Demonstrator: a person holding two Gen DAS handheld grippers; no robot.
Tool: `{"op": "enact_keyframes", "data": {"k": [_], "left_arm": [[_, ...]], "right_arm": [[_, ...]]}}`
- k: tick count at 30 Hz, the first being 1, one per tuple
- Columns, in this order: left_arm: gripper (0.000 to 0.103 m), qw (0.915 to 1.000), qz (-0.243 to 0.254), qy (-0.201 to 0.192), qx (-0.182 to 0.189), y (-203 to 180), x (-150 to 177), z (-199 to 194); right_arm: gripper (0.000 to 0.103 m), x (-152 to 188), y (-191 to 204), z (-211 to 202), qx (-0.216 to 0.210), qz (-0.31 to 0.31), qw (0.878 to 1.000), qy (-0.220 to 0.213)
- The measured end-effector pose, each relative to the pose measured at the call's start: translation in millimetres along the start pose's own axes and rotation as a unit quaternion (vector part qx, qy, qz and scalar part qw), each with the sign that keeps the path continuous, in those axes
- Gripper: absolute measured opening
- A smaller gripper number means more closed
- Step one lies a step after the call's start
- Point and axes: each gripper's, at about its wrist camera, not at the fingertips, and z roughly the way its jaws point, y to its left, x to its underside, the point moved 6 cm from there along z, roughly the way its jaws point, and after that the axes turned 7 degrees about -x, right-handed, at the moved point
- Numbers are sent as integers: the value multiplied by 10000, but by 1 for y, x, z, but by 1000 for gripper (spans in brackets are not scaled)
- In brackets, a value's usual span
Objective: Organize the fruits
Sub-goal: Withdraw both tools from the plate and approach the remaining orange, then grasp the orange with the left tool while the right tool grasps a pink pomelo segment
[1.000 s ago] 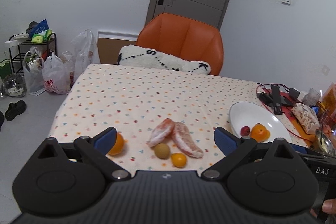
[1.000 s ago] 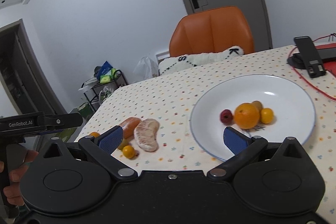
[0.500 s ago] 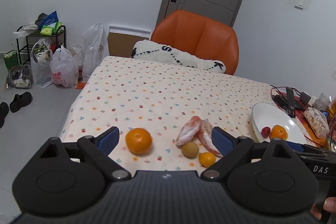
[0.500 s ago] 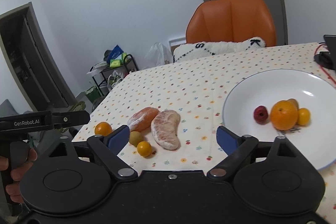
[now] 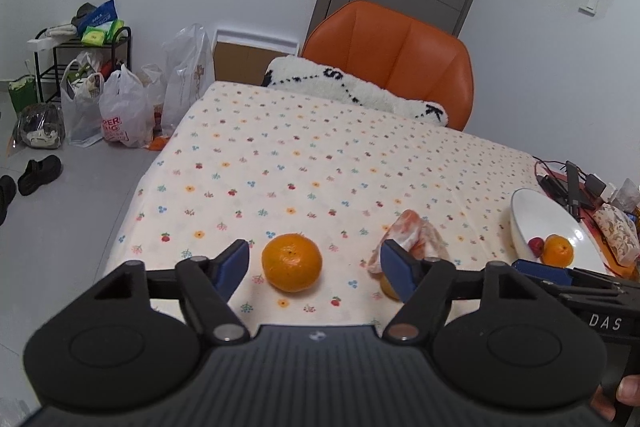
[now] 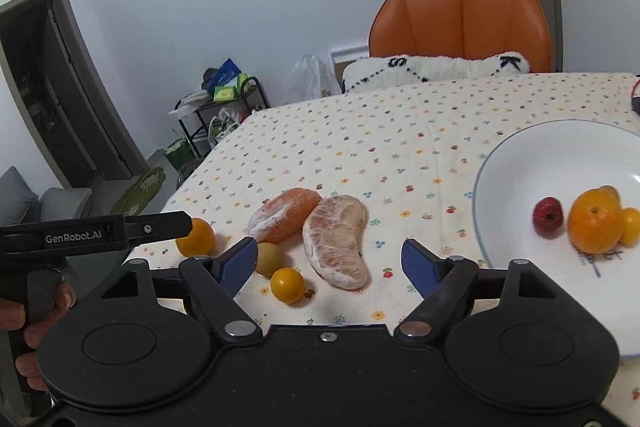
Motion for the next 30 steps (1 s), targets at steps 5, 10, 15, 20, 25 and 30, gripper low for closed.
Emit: {"op": "enact_keyframes", "data": {"k": [5,10,15,20,25,30], "left_arm": [[60,10000,-8,88,-10,3,2,11],[55,9999,-22,146,30,4,2,19],[49,9999,-15,162,19,5,2,25],[42,9997,-42,252,40,8,4,32],[38,9996,-30,288,41,9,6,35],[38,9996,-83,274,62,8,6,32]], "right_arm": [[70,0,0,16,51,-27,9999,139],[67,-1,-1,28,65,-14,9997,220],[63,-2,-3,37,89,-14,9996,283],[58,-1,-3,49,85,-15,9992,386],[55,-1,2,55,203,-204,9987,411],[36,-2,0,53,236,-198,9985,451]]}}
